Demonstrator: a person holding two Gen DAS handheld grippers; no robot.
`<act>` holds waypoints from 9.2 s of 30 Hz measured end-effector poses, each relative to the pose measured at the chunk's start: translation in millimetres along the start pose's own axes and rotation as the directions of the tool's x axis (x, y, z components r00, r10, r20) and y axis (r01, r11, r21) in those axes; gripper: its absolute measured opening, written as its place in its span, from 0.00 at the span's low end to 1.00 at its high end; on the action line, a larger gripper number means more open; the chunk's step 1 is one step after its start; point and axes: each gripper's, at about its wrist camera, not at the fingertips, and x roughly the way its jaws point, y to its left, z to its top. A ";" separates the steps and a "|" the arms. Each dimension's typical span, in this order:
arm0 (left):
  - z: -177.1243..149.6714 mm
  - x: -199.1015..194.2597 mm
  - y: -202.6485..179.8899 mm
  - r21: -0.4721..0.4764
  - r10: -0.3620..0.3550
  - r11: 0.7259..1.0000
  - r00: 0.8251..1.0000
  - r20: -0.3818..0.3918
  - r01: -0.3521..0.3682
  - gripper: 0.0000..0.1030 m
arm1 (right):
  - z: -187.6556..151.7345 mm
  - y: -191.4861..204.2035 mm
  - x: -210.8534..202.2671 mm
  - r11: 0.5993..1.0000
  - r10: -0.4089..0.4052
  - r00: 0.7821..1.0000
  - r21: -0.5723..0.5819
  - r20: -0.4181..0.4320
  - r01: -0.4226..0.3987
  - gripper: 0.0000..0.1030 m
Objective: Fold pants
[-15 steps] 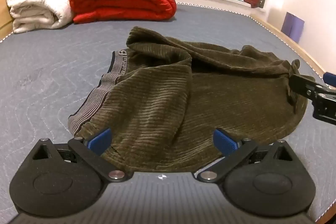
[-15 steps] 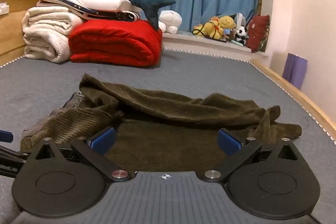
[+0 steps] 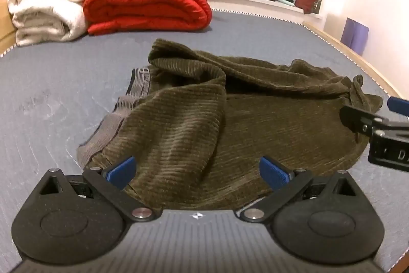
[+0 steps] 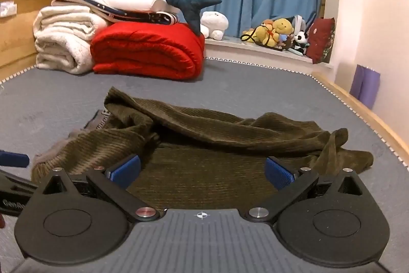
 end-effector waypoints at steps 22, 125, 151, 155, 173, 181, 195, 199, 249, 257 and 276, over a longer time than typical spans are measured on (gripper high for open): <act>-5.5 8.5 -6.0 0.005 -0.015 1.000 0.997 -0.071 0.016 1.00 | -3.5 1.6 4.5 1.000 0.026 0.999 0.015 -0.046 -0.025 1.00; 60.4 185.6 153.6 -0.293 -0.161 0.951 0.964 -0.211 0.095 0.83 | -54.1 -217.9 190.9 0.832 -0.132 0.865 0.421 -0.484 0.362 0.85; 66.2 68.0 166.0 -0.095 -0.122 0.989 0.990 -0.075 0.115 0.05 | -35.3 -199.9 149.7 0.866 -0.156 0.892 0.375 -0.425 0.330 0.11; 65.8 48.5 182.9 -0.156 -0.113 0.982 0.991 -0.066 0.102 0.05 | -26.7 -194.2 131.7 0.873 -0.156 0.905 0.373 -0.396 0.314 0.10; 44.8 78.3 220.4 -0.217 -0.072 0.976 0.964 -0.255 0.016 0.66 | -41.4 -196.1 139.4 0.877 -0.070 0.870 0.386 -0.488 0.287 0.62; 42.0 129.0 211.0 -0.219 -0.121 0.974 0.941 -0.317 0.051 0.82 | -47.9 -190.7 160.8 0.899 -0.065 0.865 0.347 -0.498 0.268 0.67; 38.8 152.8 167.2 -0.136 -0.164 0.983 0.928 -0.335 0.125 0.82 | -52.8 -196.9 176.1 0.887 -0.059 0.855 0.367 -0.516 0.282 0.67; 37.9 149.3 159.4 -0.088 -0.144 0.989 0.935 -0.324 0.122 0.68 | -53.0 -197.1 176.5 0.886 -0.061 0.855 0.366 -0.515 0.284 0.66; 48.9 108.7 224.5 -0.316 -0.053 0.948 0.962 -0.268 -0.035 0.33 | -53.4 -203.8 159.5 0.864 -0.103 0.860 0.384 -0.500 0.326 0.21; 66.4 53.4 253.6 -0.395 -0.051 0.918 0.988 -0.147 -0.012 0.26 | -37.8 -202.5 140.7 0.860 -0.109 0.911 0.422 -0.398 0.287 0.10; 69.9 28.4 230.9 -0.303 0.256 0.899 0.940 -0.223 -0.317 0.75 | -59.3 -223.1 133.2 0.810 0.092 0.878 0.548 -0.471 0.209 0.40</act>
